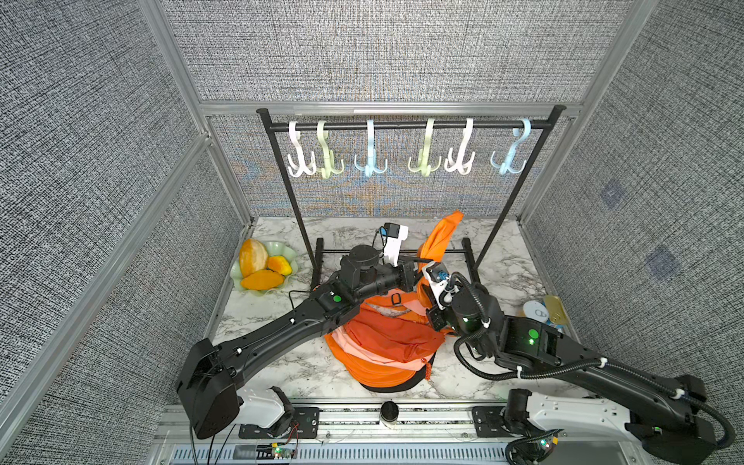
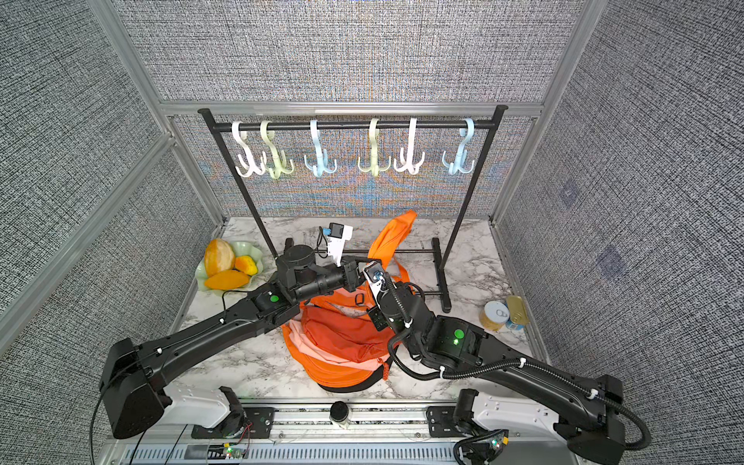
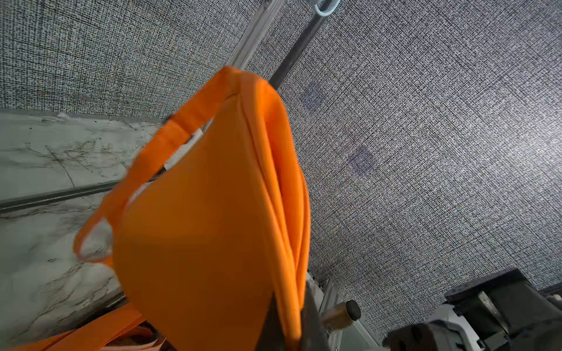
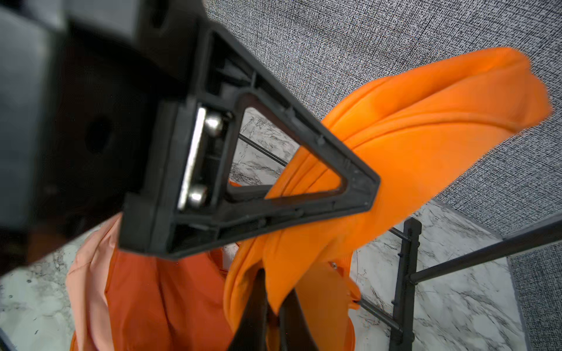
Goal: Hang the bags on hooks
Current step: Hang the bag on the hook.
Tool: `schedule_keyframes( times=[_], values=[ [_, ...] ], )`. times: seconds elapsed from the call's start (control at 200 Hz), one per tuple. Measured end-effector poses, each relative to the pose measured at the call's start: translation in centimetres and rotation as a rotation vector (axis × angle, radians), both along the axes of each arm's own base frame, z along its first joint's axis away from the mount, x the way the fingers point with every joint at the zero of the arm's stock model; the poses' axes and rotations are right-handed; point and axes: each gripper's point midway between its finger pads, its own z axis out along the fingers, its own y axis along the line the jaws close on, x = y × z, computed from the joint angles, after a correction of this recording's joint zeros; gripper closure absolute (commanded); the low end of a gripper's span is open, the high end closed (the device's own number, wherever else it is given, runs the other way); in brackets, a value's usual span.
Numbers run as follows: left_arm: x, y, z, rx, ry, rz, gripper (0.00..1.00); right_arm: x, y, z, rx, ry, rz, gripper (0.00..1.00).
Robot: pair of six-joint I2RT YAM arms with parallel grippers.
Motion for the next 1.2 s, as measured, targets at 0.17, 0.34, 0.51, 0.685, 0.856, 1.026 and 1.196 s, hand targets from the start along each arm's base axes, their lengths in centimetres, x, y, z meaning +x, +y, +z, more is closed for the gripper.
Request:
schedule_keyframes(
  times=[0.17, 0.34, 0.51, 0.685, 0.856, 1.026, 1.196],
  values=[
    [0.3, 1.0, -0.2, 0.076, -0.055, 0.03, 1.0, -1.1, -0.2, 0.8, 0.035, -0.001, 0.054, 0.34],
    [-0.6, 2.0, 1.1, 0.138, -0.138, -0.005, 1.0, -2.3, -2.8, 2.7, 0.118, -0.035, 0.062, 0.16],
    [-1.5, 3.5, 2.6, 0.151, -0.205, -0.048, 1.0, -1.2, -8.4, 4.1, 0.212, -0.083, -0.086, 0.1],
    [-3.2, 4.1, 4.7, 0.12, -0.255, -0.109, 1.0, 1.8, -13.9, 2.7, 0.27, -0.044, -0.306, 0.07],
    [-4.4, 4.6, 6.2, 0.085, -0.284, -0.14, 1.0, 4.4, -14.7, -2.8, 0.306, 0.131, -0.338, 0.01],
    [-4.7, 4.9, 6.2, 0.079, -0.287, -0.139, 1.0, 6.1, -12.6, -5.5, 0.376, 0.229, -0.253, 0.01],
    [-5.0, 5.2, 5.7, 0.07, -0.267, -0.137, 1.0, 8.4, -10.1, -5.9, 0.446, 0.244, -0.173, 0.01]
  ],
)
